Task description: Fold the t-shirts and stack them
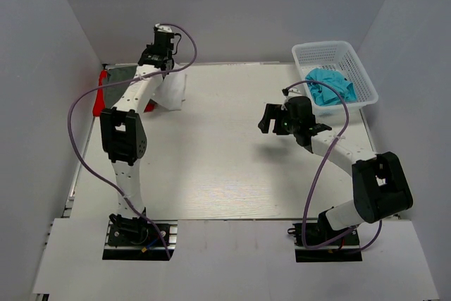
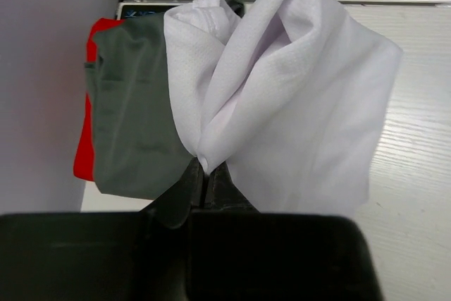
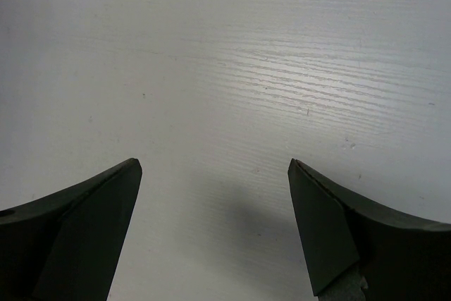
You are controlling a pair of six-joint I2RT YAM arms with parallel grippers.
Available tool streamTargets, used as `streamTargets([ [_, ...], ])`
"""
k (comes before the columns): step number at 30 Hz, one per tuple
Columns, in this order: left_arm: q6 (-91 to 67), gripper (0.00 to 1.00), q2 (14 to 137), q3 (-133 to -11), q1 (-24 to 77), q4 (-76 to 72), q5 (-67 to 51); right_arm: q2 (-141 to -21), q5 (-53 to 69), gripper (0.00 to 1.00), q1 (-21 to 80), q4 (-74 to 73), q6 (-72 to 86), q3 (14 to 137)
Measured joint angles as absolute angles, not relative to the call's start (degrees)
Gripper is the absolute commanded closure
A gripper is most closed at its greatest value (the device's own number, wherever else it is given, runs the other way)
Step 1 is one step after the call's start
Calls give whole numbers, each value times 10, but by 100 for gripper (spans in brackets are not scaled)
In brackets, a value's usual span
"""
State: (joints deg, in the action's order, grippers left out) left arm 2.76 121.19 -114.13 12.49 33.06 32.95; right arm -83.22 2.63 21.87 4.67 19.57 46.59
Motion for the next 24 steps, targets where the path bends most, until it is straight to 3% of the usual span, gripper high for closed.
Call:
streamTargets([
  [24, 2, 100, 1210, -1234, 73, 385, 305, -849, 49, 10, 219, 49, 190, 469],
])
